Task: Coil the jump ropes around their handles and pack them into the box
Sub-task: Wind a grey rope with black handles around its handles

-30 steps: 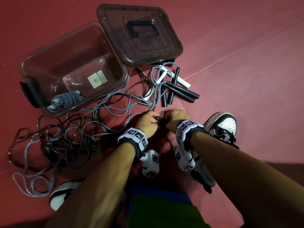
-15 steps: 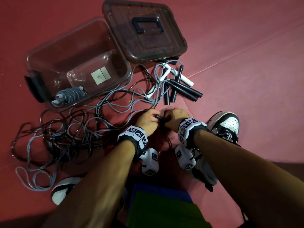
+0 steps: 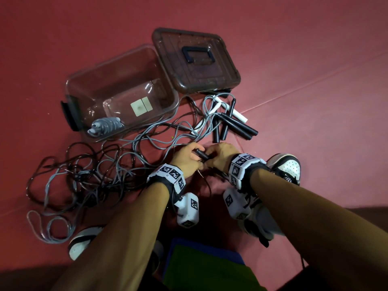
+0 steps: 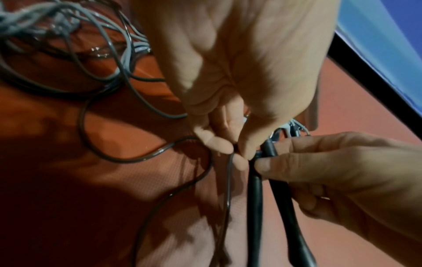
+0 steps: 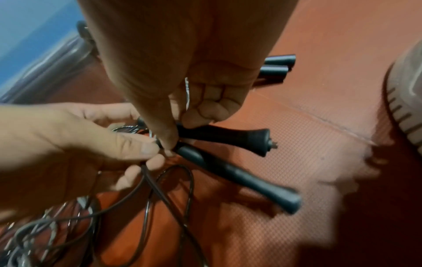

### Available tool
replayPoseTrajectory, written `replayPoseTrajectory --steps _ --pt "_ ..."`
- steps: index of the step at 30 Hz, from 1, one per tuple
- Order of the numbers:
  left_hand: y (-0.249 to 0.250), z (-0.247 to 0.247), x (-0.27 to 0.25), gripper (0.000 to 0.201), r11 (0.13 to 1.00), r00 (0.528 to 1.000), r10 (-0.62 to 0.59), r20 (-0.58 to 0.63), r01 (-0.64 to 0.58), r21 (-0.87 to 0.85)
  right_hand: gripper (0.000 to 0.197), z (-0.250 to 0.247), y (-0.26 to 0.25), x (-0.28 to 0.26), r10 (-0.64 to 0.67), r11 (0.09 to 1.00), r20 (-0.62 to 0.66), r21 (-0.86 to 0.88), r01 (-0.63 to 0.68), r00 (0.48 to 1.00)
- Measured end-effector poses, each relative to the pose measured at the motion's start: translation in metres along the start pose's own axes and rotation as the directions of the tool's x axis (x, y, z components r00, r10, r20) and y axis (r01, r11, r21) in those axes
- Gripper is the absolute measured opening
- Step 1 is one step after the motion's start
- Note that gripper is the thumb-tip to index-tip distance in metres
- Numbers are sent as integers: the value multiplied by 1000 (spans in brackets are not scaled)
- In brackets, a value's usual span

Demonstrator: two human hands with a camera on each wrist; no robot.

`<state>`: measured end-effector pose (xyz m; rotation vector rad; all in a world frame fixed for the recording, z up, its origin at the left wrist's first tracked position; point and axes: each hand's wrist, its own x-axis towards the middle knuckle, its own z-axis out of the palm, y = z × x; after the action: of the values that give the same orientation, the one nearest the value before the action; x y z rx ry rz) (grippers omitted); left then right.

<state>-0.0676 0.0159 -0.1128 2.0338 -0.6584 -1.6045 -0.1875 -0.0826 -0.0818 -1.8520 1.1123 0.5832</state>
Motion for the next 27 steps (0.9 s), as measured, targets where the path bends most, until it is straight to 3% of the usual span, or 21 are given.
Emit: replayPoseTrajectory --steps 4,11,14,17,20,27 --pt "8 -15 -16 51 999 999 35 -11 -35 18 25 2 -9 -13 -67 996 -53 -67 63 996" --pt "22 -48 -49 53 987 985 160 -69 -158 35 28 -8 -32 -33 -141 989 -84 23 144 986" --pt "30 -60 -64 51 977 972 214 -93 -213 18 10 -14 -44 -37 -149 988 -77 19 151 986" --pt "37 -74 -81 41 965 954 263 -147 -261 29 34 -23 -59 -48 -207 978 -43 5 208 977" --pt "44 -90 -96 31 952 930 306 -204 -302 54 28 -30 -76 -58 -263 964 -57 11 264 963" --pt "57 -116 -139 27 918 895 394 -211 -396 33 19 -40 -110 -73 -344 913 -64 208 350 937"
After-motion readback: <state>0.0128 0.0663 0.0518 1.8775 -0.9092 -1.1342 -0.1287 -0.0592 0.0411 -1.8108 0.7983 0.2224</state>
